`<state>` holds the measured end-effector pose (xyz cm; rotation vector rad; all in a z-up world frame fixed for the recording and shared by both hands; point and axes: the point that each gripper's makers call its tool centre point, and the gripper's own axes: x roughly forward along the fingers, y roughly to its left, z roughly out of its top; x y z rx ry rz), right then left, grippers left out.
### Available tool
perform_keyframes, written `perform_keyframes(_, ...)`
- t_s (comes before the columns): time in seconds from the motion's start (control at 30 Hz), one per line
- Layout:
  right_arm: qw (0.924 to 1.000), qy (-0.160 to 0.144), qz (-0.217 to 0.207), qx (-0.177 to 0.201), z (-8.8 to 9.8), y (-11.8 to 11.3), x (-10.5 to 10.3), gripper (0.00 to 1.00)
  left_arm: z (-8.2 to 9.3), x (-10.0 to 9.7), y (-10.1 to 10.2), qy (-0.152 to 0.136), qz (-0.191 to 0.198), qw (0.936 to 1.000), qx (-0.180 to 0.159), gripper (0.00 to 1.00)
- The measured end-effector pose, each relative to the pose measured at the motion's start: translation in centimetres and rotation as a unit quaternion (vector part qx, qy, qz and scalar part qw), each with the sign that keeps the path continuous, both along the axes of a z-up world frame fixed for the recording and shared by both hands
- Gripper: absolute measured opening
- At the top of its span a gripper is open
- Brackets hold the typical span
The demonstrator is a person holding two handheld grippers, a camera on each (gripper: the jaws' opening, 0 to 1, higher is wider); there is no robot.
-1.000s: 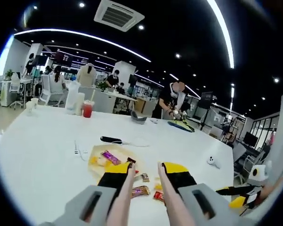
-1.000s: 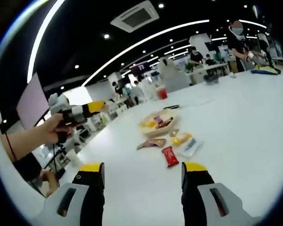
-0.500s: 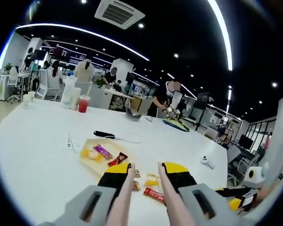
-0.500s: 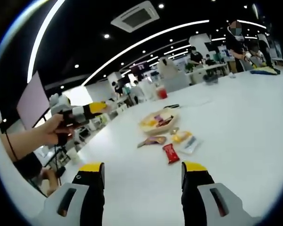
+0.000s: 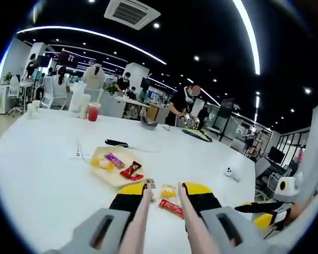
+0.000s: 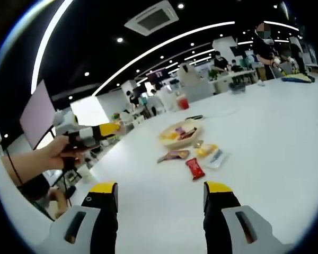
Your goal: Place the target food into the container with the food tongs after gripping and lifting it, then release it inside without dropping or visibly crushing the food.
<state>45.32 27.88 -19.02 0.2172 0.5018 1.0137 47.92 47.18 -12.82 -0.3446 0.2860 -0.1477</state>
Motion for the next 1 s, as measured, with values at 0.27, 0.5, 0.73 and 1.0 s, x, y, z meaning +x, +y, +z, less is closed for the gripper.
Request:
perform_keyframes(0.27,0.9998,0.013,-0.005,0.015,0.6,0.4,-0.1,0.66,-1.1,-0.3,-0.4,0.008,-0.019,0.9994,0.029,0.25)
perform_keyframes(0.5,0.9998,0.012,0.012,-0.005,0.4,0.9,-0.3,0.65,-2.3,-0.1,-0.7,0.018,-0.032,0.9983,0.045,0.25)
perform_keyframes(0.73,0.9996,0.023,0.009,-0.011,-0.4,0.7,-0.5,0.65,-4.4,-1.1,-0.8,0.035,-0.043,0.9974,0.046,0.25)
perform_keyframes(1.0,0.9999,0.009,0.0,-0.015,0.1,1.0,0.4,0.7,-4.0,-0.9,-0.5,0.038,-0.032,0.998,0.039,0.25)
